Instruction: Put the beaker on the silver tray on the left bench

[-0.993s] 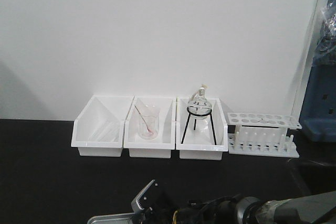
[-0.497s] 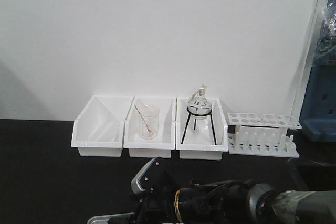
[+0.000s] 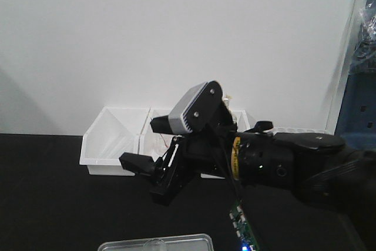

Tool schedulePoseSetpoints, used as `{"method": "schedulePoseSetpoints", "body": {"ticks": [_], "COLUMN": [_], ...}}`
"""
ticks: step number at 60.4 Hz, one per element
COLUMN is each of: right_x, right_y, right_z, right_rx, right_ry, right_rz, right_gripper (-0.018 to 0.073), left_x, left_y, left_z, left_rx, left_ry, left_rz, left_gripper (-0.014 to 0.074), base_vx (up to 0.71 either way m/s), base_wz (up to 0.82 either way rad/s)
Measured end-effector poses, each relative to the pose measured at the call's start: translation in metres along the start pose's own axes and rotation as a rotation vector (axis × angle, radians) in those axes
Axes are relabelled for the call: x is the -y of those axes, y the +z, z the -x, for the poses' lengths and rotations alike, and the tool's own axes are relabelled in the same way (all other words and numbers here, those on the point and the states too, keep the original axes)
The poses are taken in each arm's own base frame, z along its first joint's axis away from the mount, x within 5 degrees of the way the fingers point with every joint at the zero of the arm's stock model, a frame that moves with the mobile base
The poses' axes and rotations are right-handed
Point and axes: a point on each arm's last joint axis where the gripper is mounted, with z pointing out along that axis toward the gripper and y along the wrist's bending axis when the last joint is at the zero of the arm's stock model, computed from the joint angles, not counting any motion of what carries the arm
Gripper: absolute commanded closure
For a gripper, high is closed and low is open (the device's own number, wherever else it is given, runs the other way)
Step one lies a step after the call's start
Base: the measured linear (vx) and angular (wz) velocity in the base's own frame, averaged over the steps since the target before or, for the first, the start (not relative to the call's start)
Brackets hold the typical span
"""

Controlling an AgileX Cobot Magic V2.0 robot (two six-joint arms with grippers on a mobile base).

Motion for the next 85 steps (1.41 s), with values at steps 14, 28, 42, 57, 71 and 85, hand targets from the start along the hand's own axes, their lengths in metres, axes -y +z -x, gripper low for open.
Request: {"method": "schedulePoseSetpoints", "body": {"ticks": [14, 28, 42, 57, 71, 85], "right_x": [-0.009, -0.011, -0.004, 0.011, 0.008, -0.033], "right_y": [-0.028, -0.032, -0.032, -0.062, -0.134, -0.201], "right_z": [0.037, 0.041, 0.039, 0.064, 0.090, 0.057], "right_rx": [0.082, 0.092, 0.069, 0.155, 0.067, 0.012], "right_ry": [-0.062, -0.072, -0.061, 0.083, 0.149, -0.055], "right_rz": [-0.010, -0.007, -0.081, -0.354, -0.669, -0.694], "right_gripper": [-0.0002, -0.0002, -0.0002, 0.0089, 0.0353, 0.0576], "left_x": [0.000, 0.000, 0.000, 0.000, 0.000, 0.000], "left_y": [0.000, 0.000, 0.000, 0.000, 0.000, 0.000], "left_z": [0.000, 0.000, 0.000, 0.000, 0.000, 0.000], "left_rx": [0.000, 0.000, 0.000, 0.000, 0.000, 0.000], "left_ry": [0.000, 0.000, 0.000, 0.000, 0.000, 0.000], "left_rz": [0.000, 0.000, 0.000, 0.000, 0.000, 0.000], "left_gripper": [0.0595, 0.0595, 0.0595, 0.0595, 0.0595, 0.0595], "base_vx": [0.00, 0.00, 0.00, 0.00, 0.00, 0.00], "base_wz": [0.00, 0.00, 0.00, 0.00, 0.00, 0.00]}}
